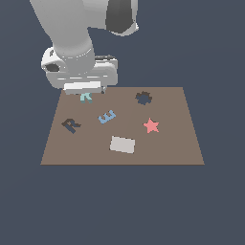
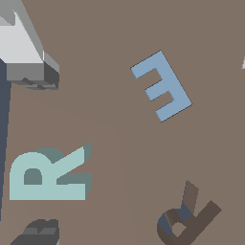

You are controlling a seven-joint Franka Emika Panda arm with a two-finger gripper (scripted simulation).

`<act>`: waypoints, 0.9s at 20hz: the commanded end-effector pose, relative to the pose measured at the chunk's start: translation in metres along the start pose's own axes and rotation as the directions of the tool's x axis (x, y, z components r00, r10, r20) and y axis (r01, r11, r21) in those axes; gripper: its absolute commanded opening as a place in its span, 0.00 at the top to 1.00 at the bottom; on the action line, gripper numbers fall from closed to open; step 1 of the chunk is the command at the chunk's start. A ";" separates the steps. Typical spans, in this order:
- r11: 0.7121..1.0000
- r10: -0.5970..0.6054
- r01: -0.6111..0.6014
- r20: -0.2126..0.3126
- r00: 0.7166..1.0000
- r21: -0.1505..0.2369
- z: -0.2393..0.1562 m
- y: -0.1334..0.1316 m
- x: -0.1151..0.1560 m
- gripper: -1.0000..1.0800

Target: Insert a designated object into the corresponding slot on a board.

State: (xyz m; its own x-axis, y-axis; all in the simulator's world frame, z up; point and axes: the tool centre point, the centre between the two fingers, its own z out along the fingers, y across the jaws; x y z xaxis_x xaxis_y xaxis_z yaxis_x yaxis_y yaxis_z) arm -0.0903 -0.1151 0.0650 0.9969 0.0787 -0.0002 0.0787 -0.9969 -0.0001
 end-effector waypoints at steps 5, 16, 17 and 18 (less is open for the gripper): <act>1.000 -0.006 0.006 0.000 1.000 0.000 0.014 0.017 -0.011 0.04; 1.000 -0.005 0.005 0.000 1.000 0.000 0.031 0.018 -0.011 0.04; 1.000 -0.005 0.005 0.000 1.000 0.000 0.033 0.018 -0.011 0.04; 1.000 -0.006 0.006 0.000 1.000 0.000 0.034 0.018 -0.011 0.04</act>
State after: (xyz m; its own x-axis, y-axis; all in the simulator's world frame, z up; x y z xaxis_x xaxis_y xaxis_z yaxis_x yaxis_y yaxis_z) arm -0.0998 -0.1338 0.0341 0.9965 0.0841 -0.0009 0.0841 -0.9965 -0.0002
